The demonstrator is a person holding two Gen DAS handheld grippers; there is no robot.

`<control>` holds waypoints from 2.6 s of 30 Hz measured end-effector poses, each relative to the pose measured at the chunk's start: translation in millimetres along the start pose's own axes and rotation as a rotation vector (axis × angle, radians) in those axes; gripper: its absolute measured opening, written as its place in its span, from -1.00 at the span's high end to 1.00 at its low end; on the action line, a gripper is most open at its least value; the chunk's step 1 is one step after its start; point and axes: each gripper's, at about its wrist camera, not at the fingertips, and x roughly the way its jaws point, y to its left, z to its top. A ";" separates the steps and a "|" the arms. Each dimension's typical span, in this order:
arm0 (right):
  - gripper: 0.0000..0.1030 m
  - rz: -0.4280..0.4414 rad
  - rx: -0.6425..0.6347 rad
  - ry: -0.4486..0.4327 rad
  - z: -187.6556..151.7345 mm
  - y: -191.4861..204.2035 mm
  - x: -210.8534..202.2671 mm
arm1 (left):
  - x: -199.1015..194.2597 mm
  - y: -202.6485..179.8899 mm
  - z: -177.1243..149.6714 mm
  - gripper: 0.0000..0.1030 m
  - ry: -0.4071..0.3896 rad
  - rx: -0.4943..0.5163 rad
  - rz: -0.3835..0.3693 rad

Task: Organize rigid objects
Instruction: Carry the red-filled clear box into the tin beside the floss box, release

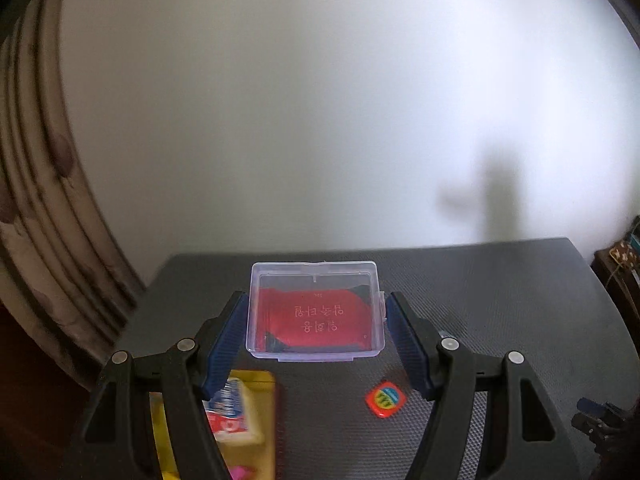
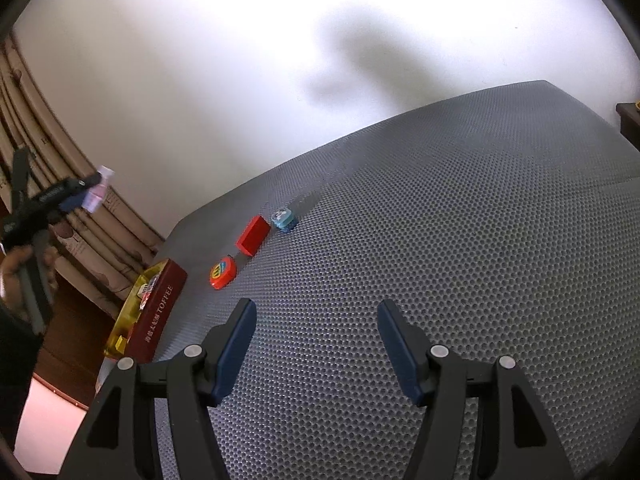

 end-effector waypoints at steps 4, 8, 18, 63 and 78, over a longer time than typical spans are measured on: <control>-0.25 0.006 -0.007 0.003 -0.6 1.2 -5.6 | -27.7 29.3 14.2 -0.28 -0.023 -0.010 0.047; -0.25 0.007 0.000 -0.002 -1.5 4.7 -4.3 | -40.9 55.2 7.5 -0.28 -0.014 -0.051 0.080; -0.26 0.012 -0.008 0.018 -7.3 11.9 0.8 | -24.6 104.2 -45.3 -0.28 0.111 -0.145 0.166; -0.26 0.013 0.010 0.042 -4.9 9.4 8.7 | 110.5 46.9 -178.7 -0.27 0.555 -0.084 0.126; -0.27 0.015 0.014 0.047 -4.2 6.4 10.9 | 143.1 73.7 -174.0 -0.28 0.571 -0.170 0.147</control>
